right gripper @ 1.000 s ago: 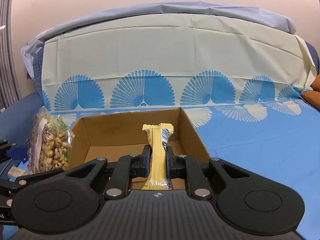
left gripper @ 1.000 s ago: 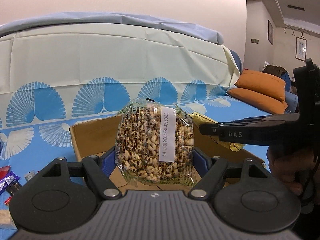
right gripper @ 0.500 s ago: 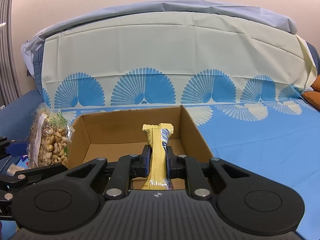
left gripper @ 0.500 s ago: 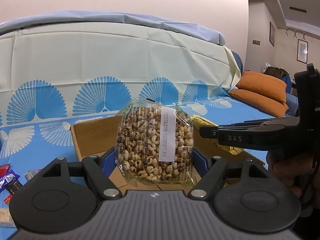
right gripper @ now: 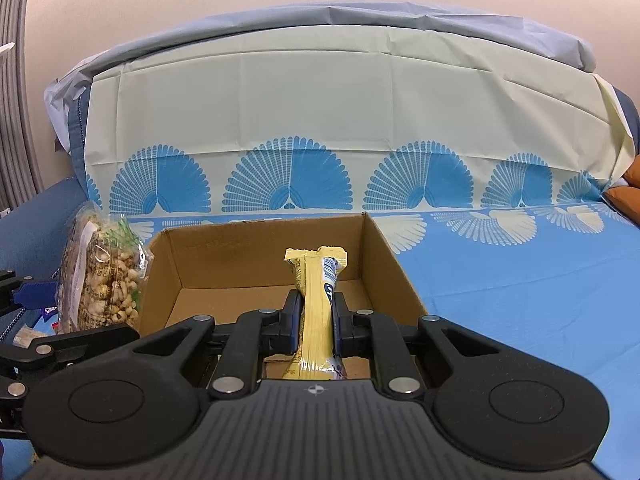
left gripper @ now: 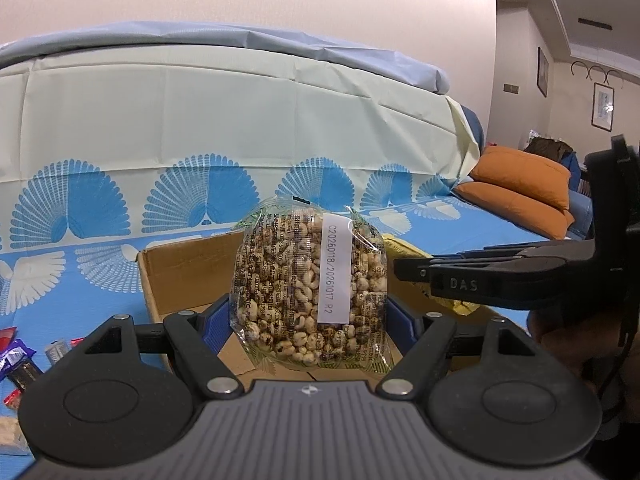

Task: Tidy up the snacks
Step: 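Open both tools to drop the snacks into the box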

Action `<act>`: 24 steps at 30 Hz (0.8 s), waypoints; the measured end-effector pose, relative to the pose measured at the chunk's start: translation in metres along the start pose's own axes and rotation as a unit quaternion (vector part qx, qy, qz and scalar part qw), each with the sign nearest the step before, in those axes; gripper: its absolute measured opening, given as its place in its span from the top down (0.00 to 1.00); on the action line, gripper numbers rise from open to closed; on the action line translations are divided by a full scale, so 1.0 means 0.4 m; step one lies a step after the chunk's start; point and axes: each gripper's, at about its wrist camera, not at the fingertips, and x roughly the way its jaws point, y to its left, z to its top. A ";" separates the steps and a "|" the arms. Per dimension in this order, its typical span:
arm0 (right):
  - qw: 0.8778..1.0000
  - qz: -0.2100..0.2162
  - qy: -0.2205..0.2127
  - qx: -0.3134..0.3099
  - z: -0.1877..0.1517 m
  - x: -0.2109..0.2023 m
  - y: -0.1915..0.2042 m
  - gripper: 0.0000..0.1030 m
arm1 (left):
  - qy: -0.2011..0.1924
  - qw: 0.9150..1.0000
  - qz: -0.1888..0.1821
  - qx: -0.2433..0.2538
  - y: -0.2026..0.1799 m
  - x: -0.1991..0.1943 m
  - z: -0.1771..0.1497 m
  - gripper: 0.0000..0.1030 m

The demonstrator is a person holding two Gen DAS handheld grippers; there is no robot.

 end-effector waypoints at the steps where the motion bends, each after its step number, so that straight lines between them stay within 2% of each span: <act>1: 1.000 0.000 0.001 0.000 0.000 0.001 0.000 0.84 | 0.002 1.000 -0.001 -0.002 -0.001 0.002 0.001 0.19; 2: 1.000 0.001 0.004 0.000 -0.001 0.003 0.000 0.83 | 0.003 1.000 0.005 -0.002 0.000 0.006 0.000 0.16; 3: 1.000 -0.001 0.007 0.000 -0.001 0.005 0.002 0.75 | 0.003 1.000 0.010 -0.002 -0.002 0.008 0.000 0.16; 4: 1.000 -0.005 0.008 -0.003 -0.002 0.007 0.005 0.60 | 0.005 1.000 0.010 -0.003 -0.002 0.010 0.000 0.16; 6: 1.000 -0.015 0.003 -0.009 0.001 0.004 0.013 0.52 | 0.004 1.000 0.008 -0.012 0.000 0.010 0.002 0.16; 13: 1.000 -0.025 -0.004 -0.017 -0.002 0.004 0.019 0.52 | -0.008 0.999 0.019 -0.043 0.016 0.010 0.007 0.16; 19: 0.999 -0.023 -0.012 -0.023 -0.005 0.001 0.030 0.52 | -0.021 0.998 0.022 -0.050 0.028 -0.001 0.009 0.18; 22: 0.999 -0.020 -0.014 -0.020 -0.005 0.000 0.039 0.52 | -0.015 0.998 0.013 -0.061 0.043 -0.014 0.009 0.24; 24: 1.000 -0.017 -0.014 -0.019 -0.004 0.001 0.048 0.52 | -0.011 0.997 0.009 -0.074 0.060 -0.022 0.010 0.37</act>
